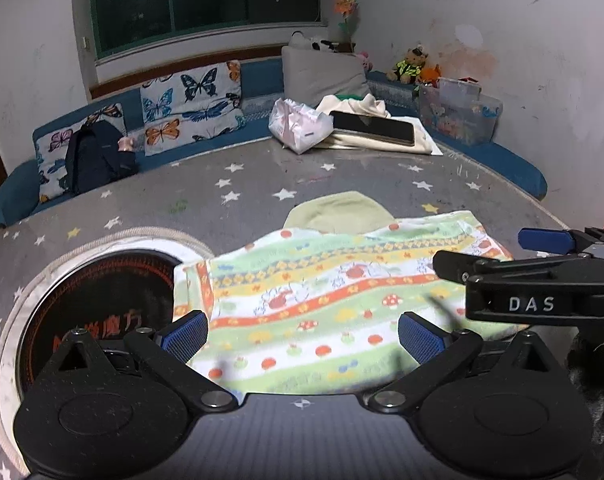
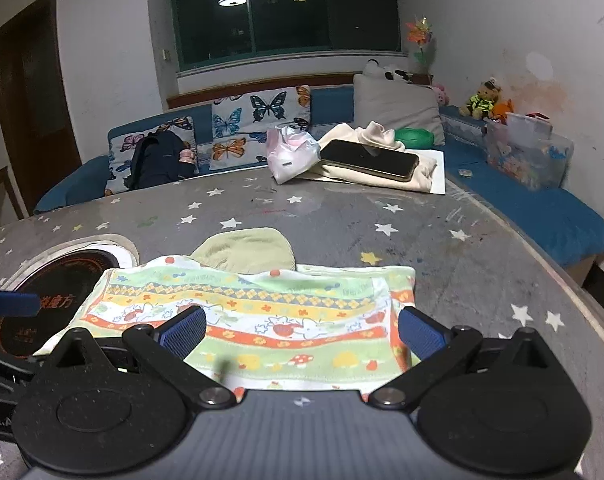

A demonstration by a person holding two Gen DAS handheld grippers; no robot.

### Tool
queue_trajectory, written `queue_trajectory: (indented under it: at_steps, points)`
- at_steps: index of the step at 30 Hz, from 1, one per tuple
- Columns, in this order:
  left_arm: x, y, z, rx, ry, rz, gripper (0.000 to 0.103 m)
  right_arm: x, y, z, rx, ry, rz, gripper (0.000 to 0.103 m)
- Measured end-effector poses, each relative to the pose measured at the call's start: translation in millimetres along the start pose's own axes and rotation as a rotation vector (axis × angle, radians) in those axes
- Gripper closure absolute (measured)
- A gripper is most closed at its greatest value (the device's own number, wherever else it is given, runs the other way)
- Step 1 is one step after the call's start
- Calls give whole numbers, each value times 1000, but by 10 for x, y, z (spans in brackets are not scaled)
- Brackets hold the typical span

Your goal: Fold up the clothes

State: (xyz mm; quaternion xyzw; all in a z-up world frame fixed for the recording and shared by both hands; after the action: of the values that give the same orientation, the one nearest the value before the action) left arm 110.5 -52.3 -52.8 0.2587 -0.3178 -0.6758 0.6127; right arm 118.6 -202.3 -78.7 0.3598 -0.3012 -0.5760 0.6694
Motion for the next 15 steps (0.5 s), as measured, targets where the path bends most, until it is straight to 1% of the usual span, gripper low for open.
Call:
queue_trajectory:
  at_steps: [6, 15]
  points:
    - [-6, -139, 25, -40, -32, 21, 0, -43, -72, 63, -2, -10, -4, 0]
    - [-35, -245, 93, -69, -41, 50, 0, -107, -169, 141, -17, -3, -22, 0]
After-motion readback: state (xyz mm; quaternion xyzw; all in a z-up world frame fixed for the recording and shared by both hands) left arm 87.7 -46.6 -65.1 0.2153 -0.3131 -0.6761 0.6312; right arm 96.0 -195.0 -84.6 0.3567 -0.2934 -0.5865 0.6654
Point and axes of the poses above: each gripper's, at about its wrist camera, not at the fingertips, and z roughly against the way its jaws point, x to its right, y to its top, the point moved 8 cm from there along -z, roughly the way its jaws point, and after that the axes turned 6 degrees about z, right-handed, at the moved point
